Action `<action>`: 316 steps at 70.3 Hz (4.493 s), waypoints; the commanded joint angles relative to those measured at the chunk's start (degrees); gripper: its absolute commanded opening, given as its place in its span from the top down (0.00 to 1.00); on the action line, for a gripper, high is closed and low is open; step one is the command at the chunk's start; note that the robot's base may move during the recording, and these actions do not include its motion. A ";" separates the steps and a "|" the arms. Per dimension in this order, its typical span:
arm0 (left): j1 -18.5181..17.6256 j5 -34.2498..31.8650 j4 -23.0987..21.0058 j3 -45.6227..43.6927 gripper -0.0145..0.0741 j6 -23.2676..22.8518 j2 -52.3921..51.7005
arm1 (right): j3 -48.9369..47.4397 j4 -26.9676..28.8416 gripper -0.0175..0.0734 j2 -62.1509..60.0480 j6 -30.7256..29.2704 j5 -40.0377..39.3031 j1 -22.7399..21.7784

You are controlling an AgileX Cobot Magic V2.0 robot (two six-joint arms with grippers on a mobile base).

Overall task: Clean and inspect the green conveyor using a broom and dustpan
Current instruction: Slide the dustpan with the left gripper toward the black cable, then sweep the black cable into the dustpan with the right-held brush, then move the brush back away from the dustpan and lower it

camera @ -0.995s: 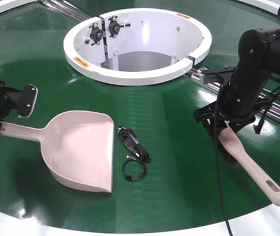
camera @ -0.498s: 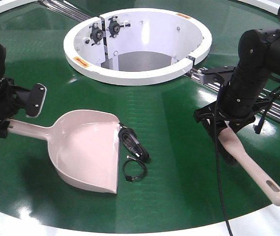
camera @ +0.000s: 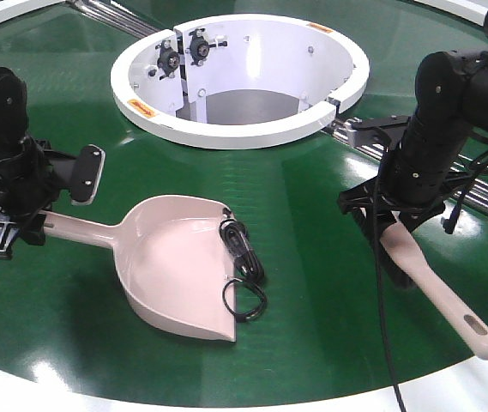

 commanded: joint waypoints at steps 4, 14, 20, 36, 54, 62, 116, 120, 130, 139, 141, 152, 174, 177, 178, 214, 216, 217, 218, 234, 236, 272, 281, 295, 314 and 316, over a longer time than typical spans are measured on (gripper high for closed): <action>-0.58 -1.25 -2.81 -1.50 0.84 -0.57 -2.72 | -1.34 -0.44 0.81 -3.23 -0.59 2.98 -0.10; -0.58 -1.29 -2.81 -1.50 0.84 -0.57 -2.80 | -1.34 -0.44 0.81 -3.23 -0.59 2.98 -0.10; -0.58 -1.29 -2.81 -1.50 0.84 -0.57 -2.80 | -1.34 -0.44 0.81 -3.23 -0.59 2.98 -0.10; -0.58 -1.13 -2.81 -1.50 0.84 -0.57 -2.89 | -1.34 -0.44 0.81 -3.23 -0.59 2.98 -0.10; -0.58 -1.13 -2.81 -1.50 0.84 -0.57 -2.89 | -1.34 -0.44 0.81 -3.23 -0.59 2.98 -0.10; -0.58 -1.13 -2.81 -1.50 0.84 -0.57 -2.89 | -1.34 -0.44 0.81 -3.23 -0.59 2.98 -0.10; -0.58 -1.13 -2.81 -1.50 0.84 -0.57 -2.89 | -1.41 6.15 0.81 -2.26 3.36 2.08 -0.10; -0.58 -1.07 -2.81 -1.50 0.84 -0.57 -2.86 | -1.41 7.72 0.81 -1.45 3.30 2.03 0.03; -0.58 -1.07 -2.81 -1.50 0.84 -0.57 -2.86 | -2.83 8.43 0.81 1.40 3.31 2.34 2.02; -0.58 -1.07 -2.81 -1.50 0.84 -0.57 -2.86 | -5.47 8.55 0.81 4.07 3.52 2.48 4.08; -0.58 -1.07 -2.81 -1.50 0.84 -0.57 -2.86 | -6.15 8.77 0.81 4.73 3.70 2.53 4.58; -0.58 -1.01 -2.81 -1.50 0.84 -0.57 -2.86 | -9.49 9.29 0.81 7.83 4.82 2.65 6.86; -0.58 -0.90 -2.81 -1.50 0.84 -0.57 -2.86 | -15.08 13.22 0.81 13.79 4.82 2.70 11.34; -0.58 -0.90 -2.81 -1.50 0.84 -0.57 -2.86 | -15.90 13.83 0.81 14.53 4.82 2.70 11.88; -0.58 -0.90 -2.81 -1.50 0.84 -0.57 -2.86 | -16.24 14.08 0.81 15.04 4.82 2.70 12.05; -0.58 -0.68 -2.81 -1.50 0.84 -0.57 -2.86 | -33.63 24.01 0.81 24.63 6.89 3.10 19.09; -0.58 -0.62 -2.81 -1.50 0.84 -0.57 -2.86 | -34.57 23.93 0.81 25.06 7.22 3.10 19.36; -0.58 -0.62 -2.81 -1.50 0.84 -0.57 -2.86 | -34.78 23.93 0.81 25.14 7.43 3.10 19.42; -0.58 -0.62 -2.81 -1.50 0.84 -0.57 -2.86 | -35.35 23.93 0.81 25.24 7.63 3.10 19.43; -0.58 -0.57 -2.81 -1.50 0.84 -0.57 -2.86 | -36.81 23.73 0.81 25.32 8.69 3.10 19.84; -0.58 -0.57 -2.81 -1.50 0.84 -0.57 -2.86 | -36.81 23.73 0.81 25.19 8.71 3.10 19.73; -0.58 -0.40 -2.81 -1.50 0.84 -0.57 -2.86 | -31.97 20.17 0.81 16.02 7.28 3.10 14.61; -0.58 -0.40 -2.81 -1.50 0.84 -0.57 -2.86 | -26.52 19.96 0.81 12.26 4.83 3.10 11.58; -0.58 -0.40 -2.81 -1.50 0.84 -0.57 -2.86 | -15.79 19.22 0.81 6.64 0.81 3.10 5.65; -0.58 -0.40 -2.81 -1.50 0.84 -0.57 -2.86 | -6.15 11.07 0.81 2.09 -0.84 3.10 0.11; -0.58 -0.40 -2.81 -1.50 0.84 -0.57 -2.86 | -5.61 9.80 0.81 2.09 -0.84 3.10 -0.11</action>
